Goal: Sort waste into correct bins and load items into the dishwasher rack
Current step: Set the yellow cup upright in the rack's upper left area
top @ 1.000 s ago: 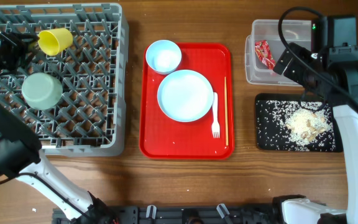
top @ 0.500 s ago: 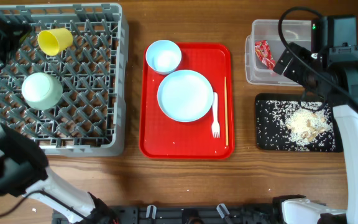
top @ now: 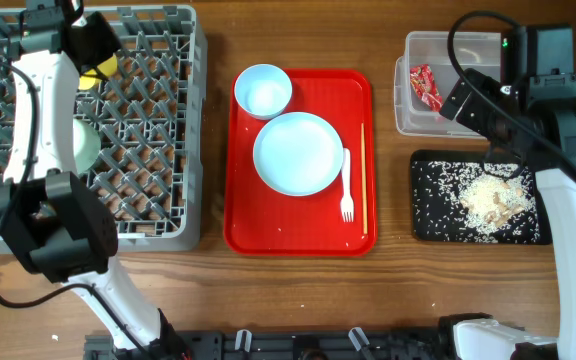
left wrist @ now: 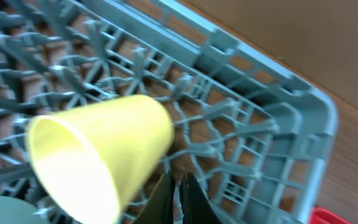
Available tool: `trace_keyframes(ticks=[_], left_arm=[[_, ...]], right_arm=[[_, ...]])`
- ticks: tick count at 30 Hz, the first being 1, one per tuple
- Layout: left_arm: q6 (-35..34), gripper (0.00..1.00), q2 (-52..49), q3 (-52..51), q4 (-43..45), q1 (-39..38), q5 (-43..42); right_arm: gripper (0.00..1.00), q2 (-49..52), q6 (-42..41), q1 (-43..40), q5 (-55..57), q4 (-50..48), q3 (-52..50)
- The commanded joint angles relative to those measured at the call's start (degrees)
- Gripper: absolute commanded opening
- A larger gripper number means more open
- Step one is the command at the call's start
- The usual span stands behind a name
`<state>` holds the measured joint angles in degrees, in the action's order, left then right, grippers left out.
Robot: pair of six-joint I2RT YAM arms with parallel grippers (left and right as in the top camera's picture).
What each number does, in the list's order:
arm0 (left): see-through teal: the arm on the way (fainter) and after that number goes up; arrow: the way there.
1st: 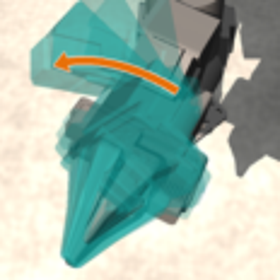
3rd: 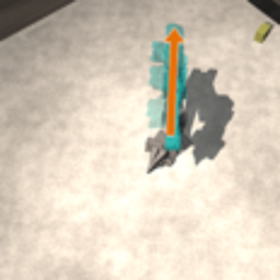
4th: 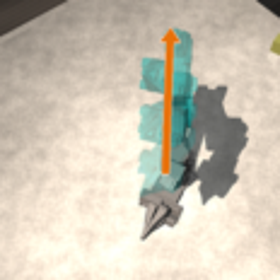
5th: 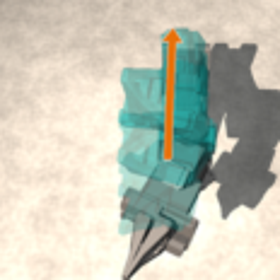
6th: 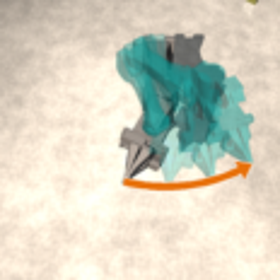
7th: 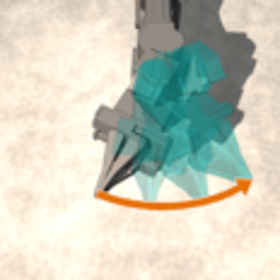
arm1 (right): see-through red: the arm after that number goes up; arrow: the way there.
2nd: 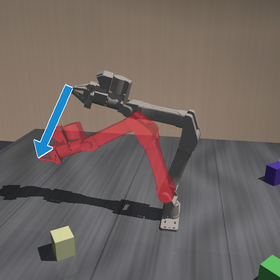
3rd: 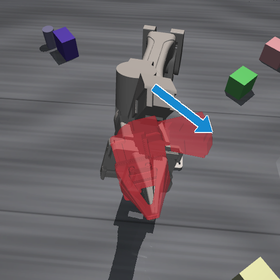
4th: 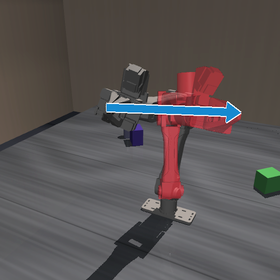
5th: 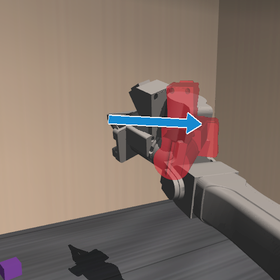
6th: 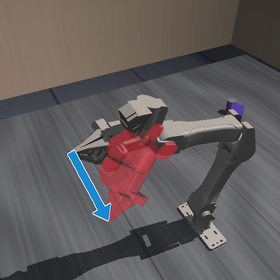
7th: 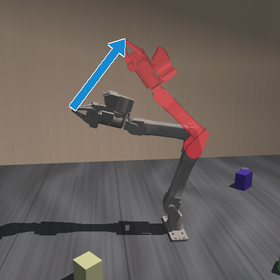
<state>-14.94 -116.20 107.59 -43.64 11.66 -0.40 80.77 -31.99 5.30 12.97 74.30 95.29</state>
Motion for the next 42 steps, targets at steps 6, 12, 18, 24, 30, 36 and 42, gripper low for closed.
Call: trace_keyframes(ticks=[6,12,18,24,30,36,42], left_arm=[[5.53,0.04,-2.12,-0.02,-0.28,0.61,3.28],[5.49,0.04,-2.12,-0.02,-1.4,1.66,3.28],[2.25,0.04,-2.12,-0.02,-3.43,4.39,3.13],[2.27,0.04,-2.12,-0.02,-4.24,7.54,-1.36],[2.27,0.04,-2.12,-0.02,-3.56,8.11,-1.99],[2.29,0.04,2.29,-0.02,-1.62,8.0,-13.16],[2.32,0.04,7.08,-0.02,3.43,5.09,-16.79]], right_arm=[[1.0,0.44,0.46,-0.13,1.14,-0.11,0.33],[1.0,0.44,0.48,-0.13,1.16,-0.11,0.33],[1.0,0.44,0.44,-0.13,1.16,-0.11,0.33],[1.0,0.44,0.48,-0.13,1.16,-0.09,0.33],[1.0,0.44,0.48,-0.13,1.16,-0.11,0.33],[1.0,0.44,0.46,-0.13,1.14,-0.11,0.33],[1.0,0.44,0.46,-0.13,1.14,-0.11,0.33]])
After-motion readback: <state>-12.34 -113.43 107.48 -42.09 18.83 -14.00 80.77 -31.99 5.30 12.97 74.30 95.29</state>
